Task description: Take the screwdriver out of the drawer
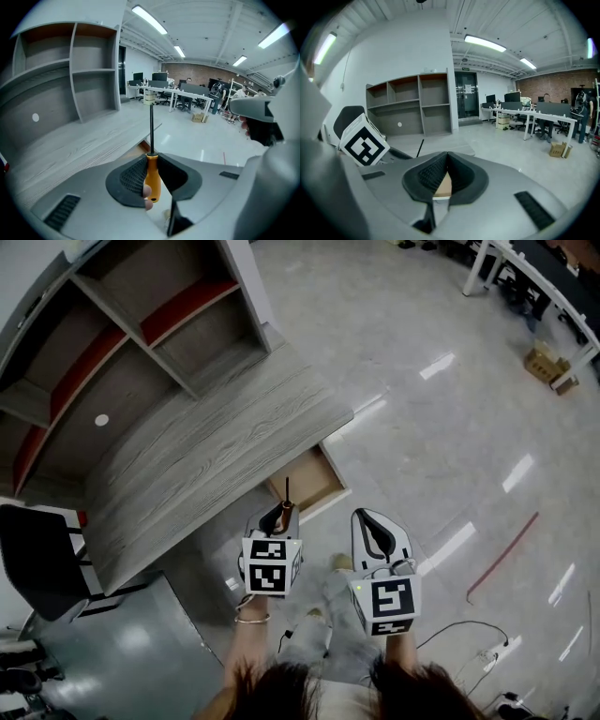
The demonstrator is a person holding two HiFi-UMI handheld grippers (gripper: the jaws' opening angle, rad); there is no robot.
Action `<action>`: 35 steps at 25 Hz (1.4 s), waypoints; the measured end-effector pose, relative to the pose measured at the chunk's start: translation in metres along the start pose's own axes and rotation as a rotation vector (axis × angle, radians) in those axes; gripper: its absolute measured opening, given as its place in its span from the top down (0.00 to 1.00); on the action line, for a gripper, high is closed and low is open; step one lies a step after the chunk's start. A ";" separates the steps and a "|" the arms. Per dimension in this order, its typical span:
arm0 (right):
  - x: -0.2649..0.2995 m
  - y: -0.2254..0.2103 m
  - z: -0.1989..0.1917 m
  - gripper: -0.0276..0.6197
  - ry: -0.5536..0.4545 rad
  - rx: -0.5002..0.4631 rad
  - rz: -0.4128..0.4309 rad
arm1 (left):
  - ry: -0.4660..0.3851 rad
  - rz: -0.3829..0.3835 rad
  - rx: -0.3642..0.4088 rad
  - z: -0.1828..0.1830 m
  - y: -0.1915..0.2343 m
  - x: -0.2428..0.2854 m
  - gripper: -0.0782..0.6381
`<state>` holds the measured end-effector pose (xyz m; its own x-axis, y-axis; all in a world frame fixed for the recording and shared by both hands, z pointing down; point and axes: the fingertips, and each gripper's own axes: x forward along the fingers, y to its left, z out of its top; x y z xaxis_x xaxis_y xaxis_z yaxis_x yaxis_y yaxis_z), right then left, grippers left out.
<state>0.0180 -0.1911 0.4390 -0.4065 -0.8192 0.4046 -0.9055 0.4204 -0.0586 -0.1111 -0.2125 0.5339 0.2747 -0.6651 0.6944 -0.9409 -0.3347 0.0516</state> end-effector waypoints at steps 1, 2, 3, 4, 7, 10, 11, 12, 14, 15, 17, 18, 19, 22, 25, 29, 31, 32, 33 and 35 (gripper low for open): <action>-0.005 0.003 0.001 0.92 -0.003 -0.008 -0.002 | -0.012 0.000 -0.001 0.002 -0.001 -0.008 0.78; -0.010 0.006 0.003 0.92 -0.007 -0.017 -0.003 | -0.023 -0.001 -0.001 0.004 -0.003 -0.016 0.78; -0.014 0.009 0.006 0.92 -0.011 -0.025 -0.005 | -0.035 -0.001 -0.001 0.005 -0.004 -0.024 0.78; -0.019 0.011 0.009 0.92 -0.017 -0.031 -0.006 | -0.046 -0.001 -0.001 0.007 -0.006 -0.032 0.78; -0.032 0.016 0.019 0.92 -0.036 -0.048 -0.011 | -0.076 0.000 0.000 0.013 -0.012 -0.053 0.78; -0.045 0.019 0.028 0.92 -0.056 -0.062 -0.021 | -0.108 -0.006 0.005 0.019 -0.019 -0.072 0.78; -0.049 0.020 0.031 0.92 -0.062 -0.066 -0.023 | -0.118 -0.009 0.006 0.022 -0.022 -0.078 0.78; -0.054 0.021 0.033 0.92 -0.068 -0.068 -0.026 | -0.127 -0.013 0.008 0.024 -0.025 -0.084 0.78; -0.062 0.022 0.037 0.92 -0.078 -0.071 -0.029 | -0.145 -0.023 0.013 0.028 -0.032 -0.096 0.78; -0.065 0.024 0.040 0.92 -0.084 -0.074 -0.029 | -0.154 -0.029 0.018 0.031 -0.034 -0.101 0.78; -0.070 0.029 0.045 0.92 -0.094 -0.082 -0.029 | -0.175 -0.041 0.032 0.035 -0.037 -0.113 0.78; -0.073 0.032 0.048 0.92 -0.098 -0.086 -0.029 | -0.187 -0.047 0.038 0.038 -0.039 -0.119 0.78; -0.077 0.035 0.051 0.92 -0.102 -0.090 -0.030 | -0.199 -0.052 0.043 0.041 -0.040 -0.126 0.78; -0.085 0.043 0.058 0.92 -0.118 -0.103 -0.030 | -0.237 -0.070 0.055 0.052 -0.045 -0.147 0.78; -0.094 0.049 0.063 0.92 -0.129 -0.111 -0.033 | -0.268 -0.086 0.071 0.060 -0.050 -0.167 0.78; -0.108 0.060 0.073 0.92 -0.149 -0.131 -0.033 | -0.306 -0.089 0.079 0.065 -0.053 -0.193 0.78; -0.115 0.066 0.077 0.92 -0.159 -0.144 -0.033 | -0.328 -0.093 0.079 0.067 -0.052 -0.206 0.78; -0.118 0.070 0.078 0.92 -0.163 -0.152 -0.035 | -0.340 -0.096 0.081 0.068 -0.052 -0.213 0.78; -0.121 0.073 0.079 0.92 -0.167 -0.161 -0.036 | -0.352 -0.099 0.084 0.068 -0.052 -0.220 0.78; -0.128 0.079 0.081 0.92 -0.177 -0.177 -0.040 | -0.373 -0.101 0.092 0.069 -0.053 -0.235 0.78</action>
<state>-0.0109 -0.0849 0.3084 -0.3998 -0.8855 0.2367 -0.8922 0.4352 0.1208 -0.1121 -0.0847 0.3186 0.4343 -0.8169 0.3796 -0.8884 -0.4581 0.0304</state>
